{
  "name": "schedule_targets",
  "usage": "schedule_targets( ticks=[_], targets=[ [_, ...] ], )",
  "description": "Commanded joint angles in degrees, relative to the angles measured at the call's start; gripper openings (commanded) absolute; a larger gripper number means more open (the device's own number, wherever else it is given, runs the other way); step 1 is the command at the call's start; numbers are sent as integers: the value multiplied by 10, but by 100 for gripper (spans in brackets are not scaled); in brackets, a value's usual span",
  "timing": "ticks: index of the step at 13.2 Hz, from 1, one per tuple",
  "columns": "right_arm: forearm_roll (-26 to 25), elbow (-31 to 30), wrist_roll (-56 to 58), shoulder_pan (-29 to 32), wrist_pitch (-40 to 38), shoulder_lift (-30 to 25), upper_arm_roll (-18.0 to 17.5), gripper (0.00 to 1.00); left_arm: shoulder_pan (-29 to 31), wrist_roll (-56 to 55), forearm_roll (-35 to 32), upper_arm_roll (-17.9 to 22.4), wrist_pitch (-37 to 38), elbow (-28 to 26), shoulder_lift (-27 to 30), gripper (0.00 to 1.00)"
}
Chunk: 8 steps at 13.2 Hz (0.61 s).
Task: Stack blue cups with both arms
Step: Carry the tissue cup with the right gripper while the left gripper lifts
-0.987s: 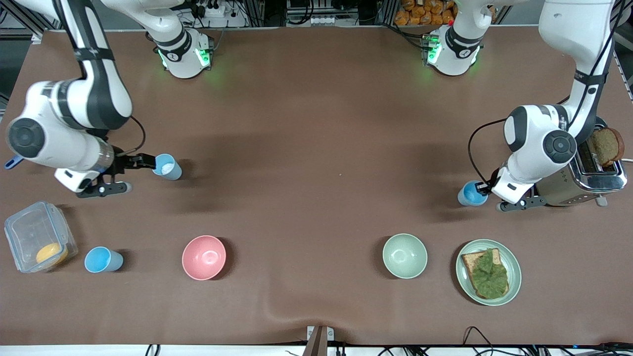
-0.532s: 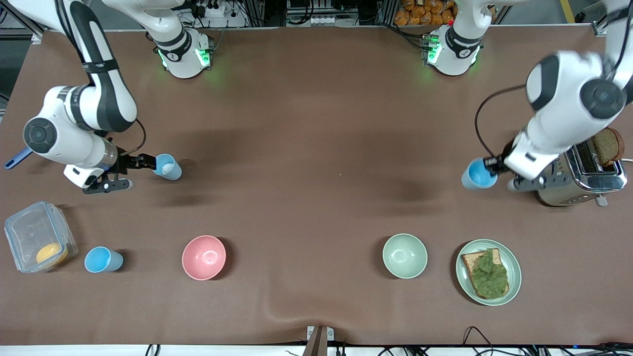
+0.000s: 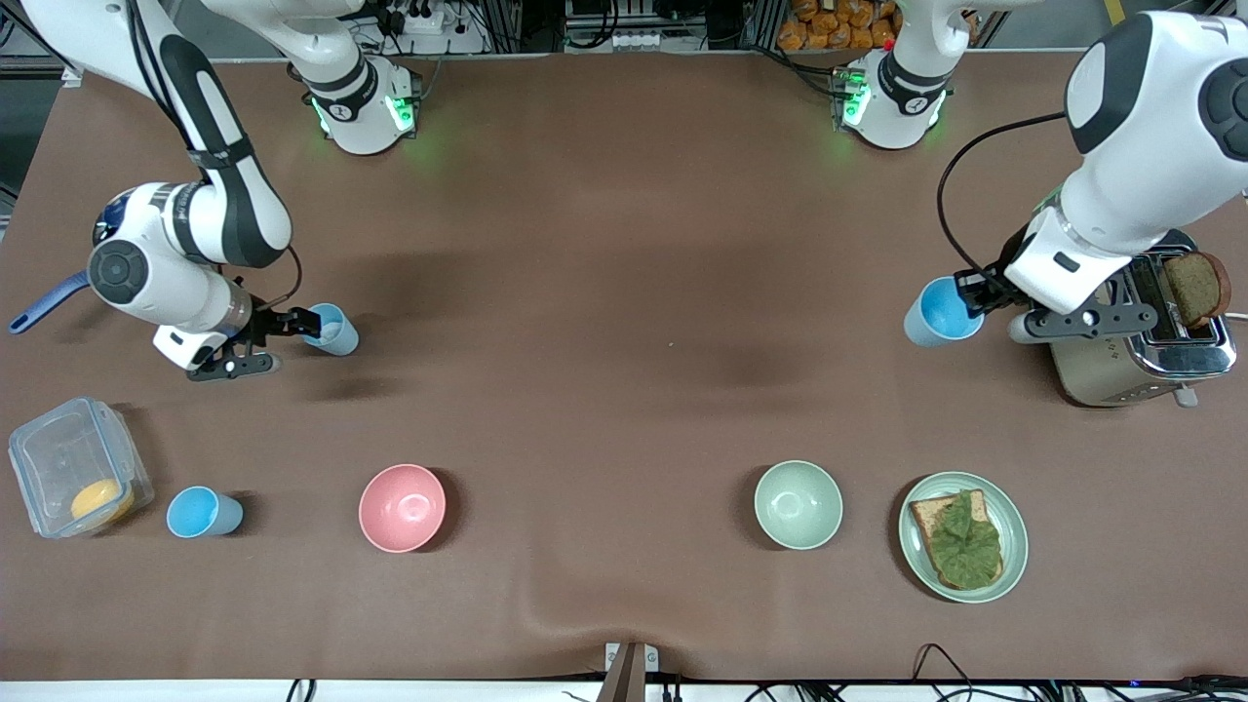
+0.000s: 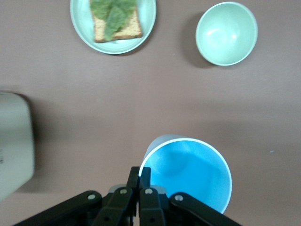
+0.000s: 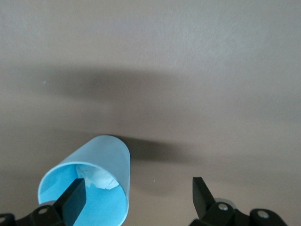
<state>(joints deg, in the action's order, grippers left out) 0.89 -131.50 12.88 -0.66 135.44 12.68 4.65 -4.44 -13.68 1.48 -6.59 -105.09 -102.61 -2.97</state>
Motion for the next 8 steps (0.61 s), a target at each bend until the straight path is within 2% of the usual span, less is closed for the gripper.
schedule_targets(
  ticks=[1, 2, 3, 6, 7, 8],
  targets=[
    [-3, -10, 3, 11, 7, -8, -7, 100, 8, -10, 12, -5, 32, 18, -28, 0],
    [-2, -10, 3, 11, 6, -5, -7, 100, 10, -3, 11, -5, 39, 19, -28, 0],
    [-2, -10, 3, 10, 6, -5, -7, 83, 10, -6, 8, -5, 50, 21, -27, 0],
    [4, -10, 0, 6, 4, -5, -8, 22, 12, -13, 9, -5, 52, 22, -30, 0],
    [15, -10, 0, 4, 1, -4, -8, 5, 6, -16, 9, -4, 52, 22, -29, 0],
    [20, -8, 0, 0, -2, -5, -8, 0, 7, -16, 9, -5, 50, 24, -30, 0]
  ],
)
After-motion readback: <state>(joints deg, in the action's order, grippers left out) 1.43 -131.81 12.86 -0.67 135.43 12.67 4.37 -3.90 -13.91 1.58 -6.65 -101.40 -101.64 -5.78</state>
